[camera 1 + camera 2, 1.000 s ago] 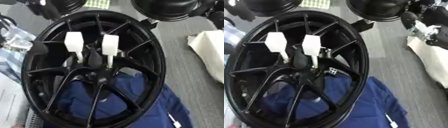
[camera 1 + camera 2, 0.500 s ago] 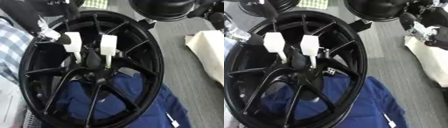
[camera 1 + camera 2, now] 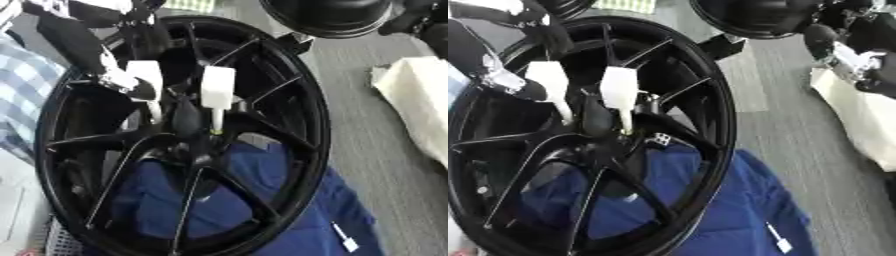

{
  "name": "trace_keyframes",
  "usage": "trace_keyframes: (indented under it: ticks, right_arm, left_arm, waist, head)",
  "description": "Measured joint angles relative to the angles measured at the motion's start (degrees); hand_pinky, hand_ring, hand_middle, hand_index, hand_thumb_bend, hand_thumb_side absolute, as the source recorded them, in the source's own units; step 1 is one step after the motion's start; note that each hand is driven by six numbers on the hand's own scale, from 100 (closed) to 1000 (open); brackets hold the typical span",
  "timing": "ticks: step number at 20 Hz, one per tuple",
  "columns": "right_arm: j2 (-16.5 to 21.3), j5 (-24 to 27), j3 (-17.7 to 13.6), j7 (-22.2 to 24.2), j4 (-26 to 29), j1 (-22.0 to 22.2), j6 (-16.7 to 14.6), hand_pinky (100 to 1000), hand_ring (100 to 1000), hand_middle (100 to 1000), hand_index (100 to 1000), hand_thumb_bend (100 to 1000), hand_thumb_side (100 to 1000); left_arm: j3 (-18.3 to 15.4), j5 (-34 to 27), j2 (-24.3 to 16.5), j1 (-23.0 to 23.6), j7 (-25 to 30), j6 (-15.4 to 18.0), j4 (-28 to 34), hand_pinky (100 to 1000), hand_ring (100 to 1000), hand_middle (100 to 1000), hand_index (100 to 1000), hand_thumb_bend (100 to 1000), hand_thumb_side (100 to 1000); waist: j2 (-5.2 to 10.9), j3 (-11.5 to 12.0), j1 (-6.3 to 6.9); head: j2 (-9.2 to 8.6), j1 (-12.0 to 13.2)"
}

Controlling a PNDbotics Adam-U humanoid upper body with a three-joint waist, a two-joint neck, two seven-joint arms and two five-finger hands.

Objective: Pull the pin out of the wheel hub.

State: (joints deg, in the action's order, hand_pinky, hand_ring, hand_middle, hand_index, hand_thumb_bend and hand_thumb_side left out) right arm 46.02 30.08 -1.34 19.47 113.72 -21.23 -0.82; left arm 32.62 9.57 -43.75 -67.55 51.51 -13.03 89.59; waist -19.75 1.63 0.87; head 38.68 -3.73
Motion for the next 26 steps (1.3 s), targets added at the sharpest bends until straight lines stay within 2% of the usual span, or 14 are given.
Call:
trace_keyframes:
  ticks: [8, 16, 26]
  right_arm:
    - [-0.4, -0.4, 0.0, 0.1, 0.0, -0.2, 0.3, 943, 774, 636, 793, 131, 303]
    - [-0.5, -0.8, 0.0, 0.1, 0.0, -0.2, 0.5, 944, 775, 637, 794, 133, 303]
    - [-0.8, -0.8, 0.0, -0.1, 0.0, -0.2, 0.6, 944, 774, 637, 794, 135, 302]
  left_arm:
    - [-0.1, 2.9, 0.6, 0.6, 0.2, 0.5, -2.8, 845, 815, 760, 862, 494, 418]
    - [-0.2, 3.1, 0.6, 1.1, 0.2, 1.0, -3.2, 809, 756, 666, 792, 395, 364]
    - [-0.3, 3.3, 0.6, 1.4, 0.2, 1.1, -3.1, 772, 702, 593, 728, 355, 295]
  waist:
    - [-0.49, -0.2, 0.04]
    - [-0.61, -0.2, 0.05]
    - [-0.62, -0.4, 0.03]
  head:
    - [-0.03, 0.8]
    - [-0.05, 1.1]
    - [-0.49, 1.3]
